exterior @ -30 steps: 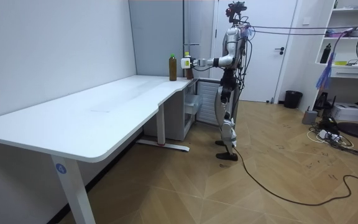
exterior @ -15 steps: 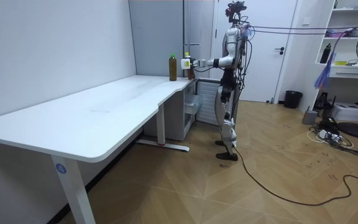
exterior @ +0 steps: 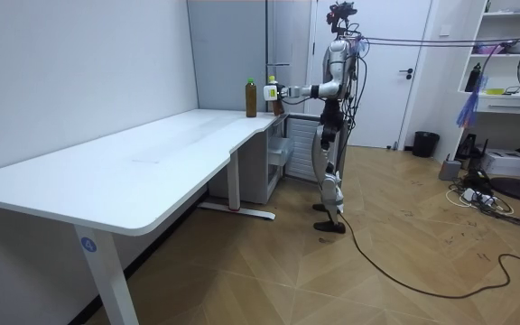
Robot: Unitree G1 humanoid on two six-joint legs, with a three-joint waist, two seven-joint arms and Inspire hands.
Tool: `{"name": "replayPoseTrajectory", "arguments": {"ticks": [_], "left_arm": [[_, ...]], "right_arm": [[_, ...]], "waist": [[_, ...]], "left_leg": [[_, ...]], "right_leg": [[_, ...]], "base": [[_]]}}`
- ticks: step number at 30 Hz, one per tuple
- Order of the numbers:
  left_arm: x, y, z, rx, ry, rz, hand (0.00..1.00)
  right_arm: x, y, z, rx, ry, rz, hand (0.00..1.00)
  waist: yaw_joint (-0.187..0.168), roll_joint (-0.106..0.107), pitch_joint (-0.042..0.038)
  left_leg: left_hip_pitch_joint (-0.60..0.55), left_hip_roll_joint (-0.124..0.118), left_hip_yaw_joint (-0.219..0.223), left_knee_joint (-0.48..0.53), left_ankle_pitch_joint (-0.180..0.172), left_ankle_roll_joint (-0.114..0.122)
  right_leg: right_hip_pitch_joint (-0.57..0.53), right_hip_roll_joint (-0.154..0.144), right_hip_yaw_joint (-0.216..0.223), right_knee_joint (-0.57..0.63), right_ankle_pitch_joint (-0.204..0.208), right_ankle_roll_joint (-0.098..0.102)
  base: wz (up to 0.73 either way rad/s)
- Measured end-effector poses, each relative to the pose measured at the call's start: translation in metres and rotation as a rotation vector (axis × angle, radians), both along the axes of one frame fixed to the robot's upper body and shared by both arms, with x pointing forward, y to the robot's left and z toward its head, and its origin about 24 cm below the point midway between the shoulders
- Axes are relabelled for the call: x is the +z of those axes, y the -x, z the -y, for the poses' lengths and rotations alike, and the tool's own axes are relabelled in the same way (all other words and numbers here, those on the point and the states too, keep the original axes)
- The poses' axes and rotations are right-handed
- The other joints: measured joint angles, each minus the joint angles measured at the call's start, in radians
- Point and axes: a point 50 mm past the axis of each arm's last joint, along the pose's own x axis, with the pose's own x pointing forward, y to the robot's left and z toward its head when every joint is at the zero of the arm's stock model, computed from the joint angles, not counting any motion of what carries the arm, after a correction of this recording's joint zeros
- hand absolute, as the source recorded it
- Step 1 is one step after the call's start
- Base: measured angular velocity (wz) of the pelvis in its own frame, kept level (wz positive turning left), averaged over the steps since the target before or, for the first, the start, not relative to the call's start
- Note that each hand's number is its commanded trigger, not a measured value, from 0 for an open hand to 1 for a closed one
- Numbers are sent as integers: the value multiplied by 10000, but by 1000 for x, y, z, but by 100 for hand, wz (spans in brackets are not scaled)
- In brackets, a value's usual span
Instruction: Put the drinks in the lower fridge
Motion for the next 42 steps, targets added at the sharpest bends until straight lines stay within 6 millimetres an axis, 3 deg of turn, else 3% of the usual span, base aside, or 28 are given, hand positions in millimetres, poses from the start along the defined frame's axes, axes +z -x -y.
{"name": "replayPoseTrajectory", "arguments": {"ticks": [6,10,17,20,22,25,29,42], "left_arm": [[-1,0,5,115,185,9,100],[-1,1,13,-130,471,60,100],[-5,6,26,-829,931,-236,100],[-13,12,30,-1291,720,-629,100],[-24,17,35,-1597,626,-1100,100],[-35,26,41,-1944,565,-1570,100],[-39,32,41,-2132,680,-1782,100],[-38,34,51,-2899,979,-1748,100]], "right_arm": [[9,-30,-1,1035,80,1000,0],[16,-47,-10,1760,-237,1636,0],[32,-65,-27,3423,-342,2737,0],[47,-87,-51,3245,-1410,4135,0],[55,-97,-81,3094,-2610,4985,0],[59,-101,-103,3140,-3806,5316,0],[61,-100,-109,3077,-4475,5187,0],[91,-117,-126,3719,-6020,6213,0]], "waist": [[84,38,8],[276,-78,42],[560,-225,-8],[535,-253,-23],[519,-262,-44],[487,-263,-43],[439,-262,-38],[102,-232,1]], "left_leg": [[37,4,12,-10,1,-2],[67,0,34,-15,1,-2],[32,-1,23,-4,1,-2],[10,13,18,59,1,-2],[70,13,-46,76,1,-2],[82,4,-149,76,0,-2],[45,-18,-146,99,0,-2],[-471,-44,-138,442,-4,2]], "right_leg": [[-6,5,-18,4,0,0],[1,-1,-22,-12,-1,0],[1,-24,-86,-8,-1,0],[28,-23,-127,-14,3,-7],[114,-20,-172,-13,3,-7],[189,-47,-330,-20,3,-6],[180,-95,-409,2,3,-5],[-146,-147,-539,70,8,8]], "base": [[0],[0],[0],[1],[8],[16],[2],[3]]}}
